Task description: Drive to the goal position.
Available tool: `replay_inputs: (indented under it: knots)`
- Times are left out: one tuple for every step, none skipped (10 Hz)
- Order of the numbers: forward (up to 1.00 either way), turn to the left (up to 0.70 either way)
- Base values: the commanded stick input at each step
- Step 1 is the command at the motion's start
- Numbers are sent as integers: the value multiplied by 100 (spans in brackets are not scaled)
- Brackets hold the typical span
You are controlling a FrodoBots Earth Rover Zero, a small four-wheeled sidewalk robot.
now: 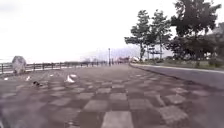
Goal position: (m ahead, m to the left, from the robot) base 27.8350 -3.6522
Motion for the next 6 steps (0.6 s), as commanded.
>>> replay_inputs:
  knots:
    - [100, 0]
    - [100, 0]
    - [100, 0]
    - [100, 0]
    - [100, 0]
    - [100, 0]
